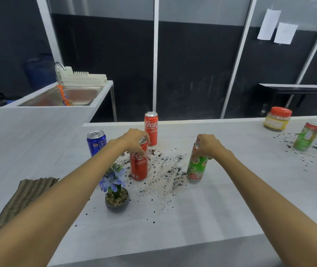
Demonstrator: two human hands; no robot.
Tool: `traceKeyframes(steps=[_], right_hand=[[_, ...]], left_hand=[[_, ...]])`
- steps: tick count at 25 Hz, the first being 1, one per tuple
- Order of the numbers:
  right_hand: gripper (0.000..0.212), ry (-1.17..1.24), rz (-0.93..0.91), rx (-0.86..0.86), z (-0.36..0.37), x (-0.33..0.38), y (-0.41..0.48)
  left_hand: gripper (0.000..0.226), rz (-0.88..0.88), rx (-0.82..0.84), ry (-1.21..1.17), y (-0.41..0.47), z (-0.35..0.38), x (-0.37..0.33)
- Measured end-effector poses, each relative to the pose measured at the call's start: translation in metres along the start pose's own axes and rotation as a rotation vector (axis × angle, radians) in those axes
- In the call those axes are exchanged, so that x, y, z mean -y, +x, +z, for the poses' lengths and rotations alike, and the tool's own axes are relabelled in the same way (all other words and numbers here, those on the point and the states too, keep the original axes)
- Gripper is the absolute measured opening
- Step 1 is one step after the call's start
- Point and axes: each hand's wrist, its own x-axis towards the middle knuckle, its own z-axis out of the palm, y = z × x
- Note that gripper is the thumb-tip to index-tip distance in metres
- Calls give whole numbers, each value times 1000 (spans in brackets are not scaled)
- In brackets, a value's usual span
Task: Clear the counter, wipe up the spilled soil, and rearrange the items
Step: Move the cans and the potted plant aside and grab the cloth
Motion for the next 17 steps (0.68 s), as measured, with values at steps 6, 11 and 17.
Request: traceKeyframes(steps=[6, 11, 17], right_hand=[[53, 89, -195, -129, -53, 62, -6], [53, 172, -440, -177, -70, 141, -13], [56, 314, -694, -224, -66, 258, -18]], left_hand=[[49, -49, -171, -52, -28, -48, 1], [46, -177, -391, -163, -75, -113, 37], [38, -401, -367, -194, -134, -172, 132]])
